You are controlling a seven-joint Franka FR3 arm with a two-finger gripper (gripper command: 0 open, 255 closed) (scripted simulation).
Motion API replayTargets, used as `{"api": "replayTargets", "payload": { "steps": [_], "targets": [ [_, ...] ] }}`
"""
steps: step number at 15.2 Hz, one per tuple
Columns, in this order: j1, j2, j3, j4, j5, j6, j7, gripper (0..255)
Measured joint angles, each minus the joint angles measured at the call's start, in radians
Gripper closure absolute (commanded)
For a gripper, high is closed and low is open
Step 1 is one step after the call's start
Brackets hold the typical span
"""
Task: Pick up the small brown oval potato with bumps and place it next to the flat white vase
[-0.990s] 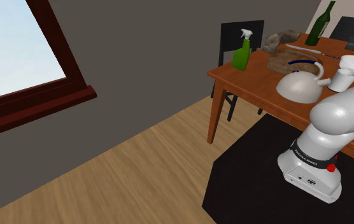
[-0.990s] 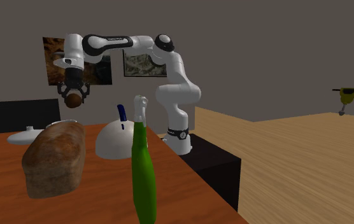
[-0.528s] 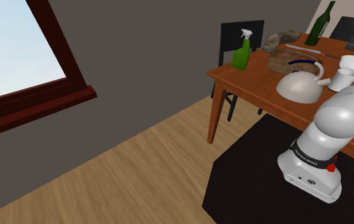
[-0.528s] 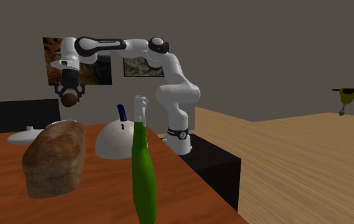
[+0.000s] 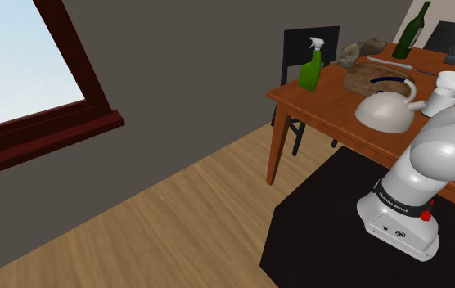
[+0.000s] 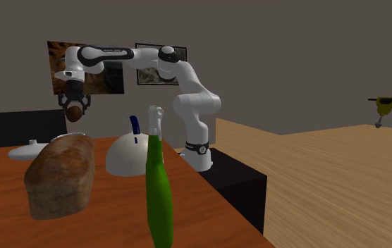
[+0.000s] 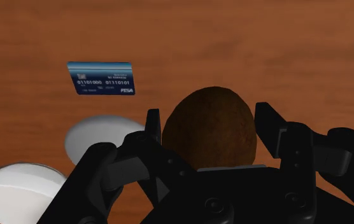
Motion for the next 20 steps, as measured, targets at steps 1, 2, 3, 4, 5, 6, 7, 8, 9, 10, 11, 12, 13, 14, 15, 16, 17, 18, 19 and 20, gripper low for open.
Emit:
{"api": "replayTargets", "payload": {
  "steps": [1, 2, 3, 4, 5, 6, 7, 8, 9, 10, 11, 12, 13, 14, 15, 16, 17, 18, 19, 20],
  "targets": [
    [-0.003, -0.003, -0.003, -0.012, -0.004, 0.012, 0.001, 255],
    [-0.007, -0.006, -0.006, -0.025, -0.008, 0.023, 0.001, 255],
    [-0.004, -0.011, -0.012, -0.031, -0.013, 0.033, 0.002, 255],
    [-0.005, -0.016, -0.017, -0.040, -0.018, 0.044, 0.002, 255],
    [-0.001, -0.021, -0.026, -0.043, -0.023, 0.052, 0.001, 255],
    [-0.003, -0.024, -0.029, -0.054, -0.027, 0.062, 0.002, 255],
    [0.001, -0.029, -0.035, -0.060, -0.032, 0.073, 0.004, 255],
    [-0.003, -0.031, -0.038, -0.070, -0.036, 0.082, 0.004, 255],
    [0.000, -0.037, -0.045, -0.075, -0.041, 0.092, 0.004, 255],
    [0.005, -0.044, -0.054, -0.078, -0.048, 0.101, 0.003, 255],
    [0.005, -0.048, -0.060, -0.086, -0.053, 0.111, 0.003, 255],
    [0.009, -0.053, -0.067, -0.088, -0.057, 0.118, 0.004, 255],
    [0.014, -0.058, -0.074, -0.092, -0.063, 0.128, 0.006, 255],
    [0.012, -0.061, -0.079, -0.104, -0.068, 0.140, 0.007, 255],
    [0.015, -0.066, -0.084, -0.107, -0.072, 0.146, 0.007, 255],
    [0.017, -0.071, -0.092, -0.114, -0.078, 0.157, 0.009, 255],
    [0.019, -0.076, -0.099, -0.120, -0.084, 0.168, 0.009, 255],
    [0.020, -0.081, -0.106, -0.125, -0.089, 0.176, 0.009, 255],
    [0.019, -0.085, -0.111, -0.133, -0.094, 0.187, 0.010, 255],
    [0.019, -0.089, -0.116, -0.143, -0.100, 0.198, 0.012, 255]
  ]
}}
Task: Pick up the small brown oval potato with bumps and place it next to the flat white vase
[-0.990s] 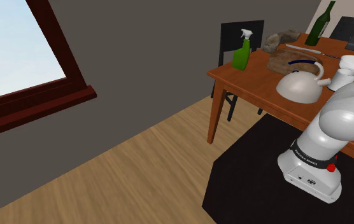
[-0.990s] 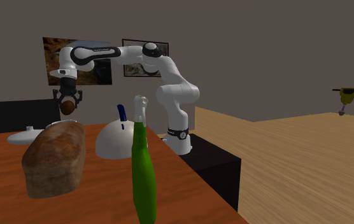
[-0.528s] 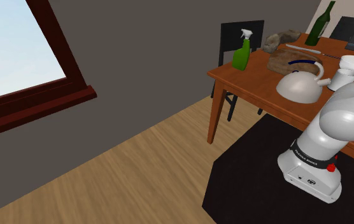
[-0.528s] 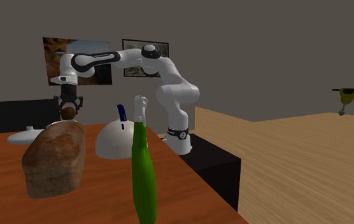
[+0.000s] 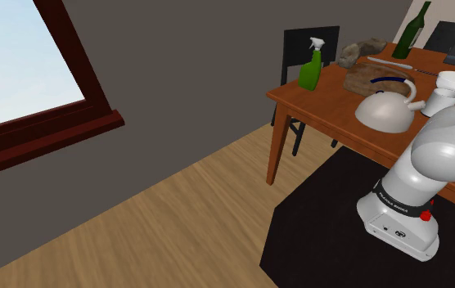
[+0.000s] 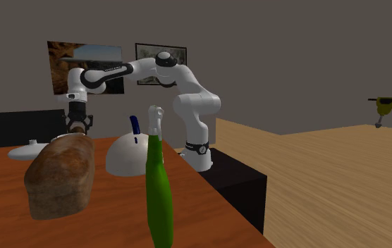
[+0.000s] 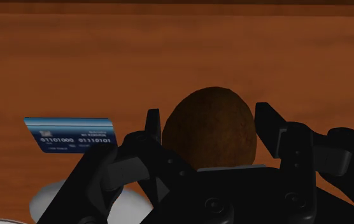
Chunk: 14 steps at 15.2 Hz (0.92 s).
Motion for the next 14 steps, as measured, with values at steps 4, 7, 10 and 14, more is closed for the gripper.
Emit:
{"api": "replayTargets", "payload": {
  "steps": [4, 7, 10, 14],
  "targets": [
    [0.006, -0.008, -0.011, 0.001, -0.008, 0.009, -0.001, 255],
    [0.006, -0.008, -0.011, 0.001, -0.008, 0.010, -0.001, 255],
    [0.006, -0.008, -0.011, -0.001, -0.008, 0.010, -0.001, 0],
    [0.006, -0.008, -0.011, -0.001, -0.008, 0.010, -0.001, 0]
  ]
}}
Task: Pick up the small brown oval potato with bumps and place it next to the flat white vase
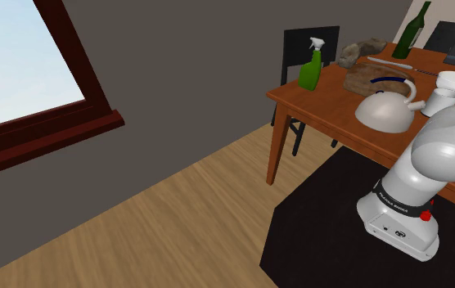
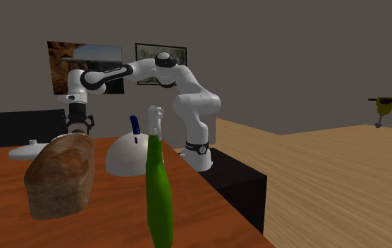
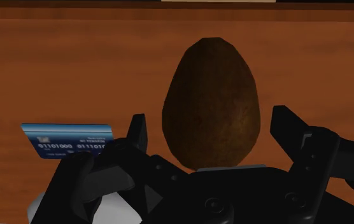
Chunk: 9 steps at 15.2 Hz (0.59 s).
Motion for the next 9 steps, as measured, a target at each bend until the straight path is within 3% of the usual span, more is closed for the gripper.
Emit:
{"api": "replayTargets", "payload": {
  "steps": [5, 9],
  "targets": [
    [-0.022, 0.034, 0.047, 0.062, 0.041, -0.087, -0.025, 0],
    [-0.024, 0.037, 0.051, 0.070, 0.046, -0.098, -0.028, 0]
  ]
}}
